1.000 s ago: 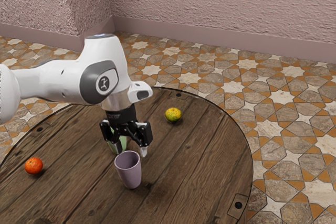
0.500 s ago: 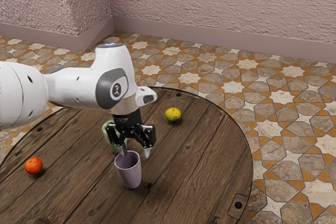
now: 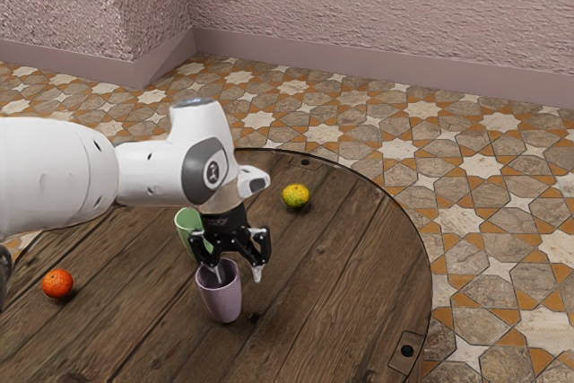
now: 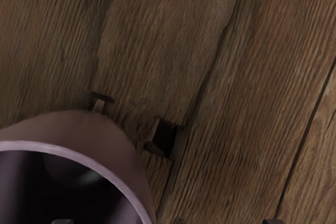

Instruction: Place the right cup onto the left cup

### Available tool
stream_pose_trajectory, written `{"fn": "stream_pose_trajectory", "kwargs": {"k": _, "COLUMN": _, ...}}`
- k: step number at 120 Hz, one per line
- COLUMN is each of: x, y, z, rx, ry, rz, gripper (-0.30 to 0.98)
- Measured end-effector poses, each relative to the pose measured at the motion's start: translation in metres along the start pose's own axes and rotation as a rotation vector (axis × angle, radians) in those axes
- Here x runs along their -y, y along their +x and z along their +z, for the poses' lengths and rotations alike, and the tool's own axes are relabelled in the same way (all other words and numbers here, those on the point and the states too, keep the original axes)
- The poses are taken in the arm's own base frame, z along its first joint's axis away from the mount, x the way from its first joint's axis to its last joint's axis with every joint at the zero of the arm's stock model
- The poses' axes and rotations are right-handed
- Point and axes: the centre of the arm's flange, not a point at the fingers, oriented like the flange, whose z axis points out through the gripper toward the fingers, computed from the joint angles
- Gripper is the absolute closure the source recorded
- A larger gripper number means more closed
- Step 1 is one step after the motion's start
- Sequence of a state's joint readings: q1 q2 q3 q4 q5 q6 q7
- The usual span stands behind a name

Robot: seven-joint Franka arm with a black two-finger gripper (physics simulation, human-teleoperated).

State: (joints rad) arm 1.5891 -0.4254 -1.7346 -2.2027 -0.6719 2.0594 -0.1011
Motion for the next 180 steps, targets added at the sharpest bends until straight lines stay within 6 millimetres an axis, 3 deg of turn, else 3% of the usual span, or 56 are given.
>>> {"fn": "stream_pose_trajectory", "kwargs": {"k": 14, "x": 0.002, "y": 0.006, "z": 0.008, "rx": 0.000, "ry": -0.008, "rz": -0.021, "gripper": 0.26}}
{"fn": "stream_pose_trajectory", "kwargs": {"k": 68, "x": 0.007, "y": 0.010, "z": 0.011, "rx": 0.002, "ry": -0.026, "rz": -0.029, "gripper": 0.68}}
{"fn": "stream_pose_trajectory", "kwargs": {"k": 108, "x": 0.012, "y": 0.010, "z": 0.004, "rx": 0.004, "ry": -0.026, "rz": -0.029, "gripper": 0.78}}
{"fn": "stream_pose_trajectory", "kwargs": {"k": 125, "x": 0.018, "y": 0.012, "z": -0.018, "rx": -0.006, "ry": -0.047, "rz": -0.022, "gripper": 0.78}}
{"fn": "stream_pose_trajectory", "kwargs": {"k": 154, "x": 0.037, "y": 0.016, "z": -0.075, "rx": -0.020, "ry": -0.071, "rz": 0.056, "gripper": 0.79}}
{"fn": "stream_pose_trajectory", "kwargs": {"k": 180, "x": 0.056, "y": 0.037, "z": -0.127, "rx": -0.059, "ry": -0.024, "rz": 0.165, "gripper": 0.79}}
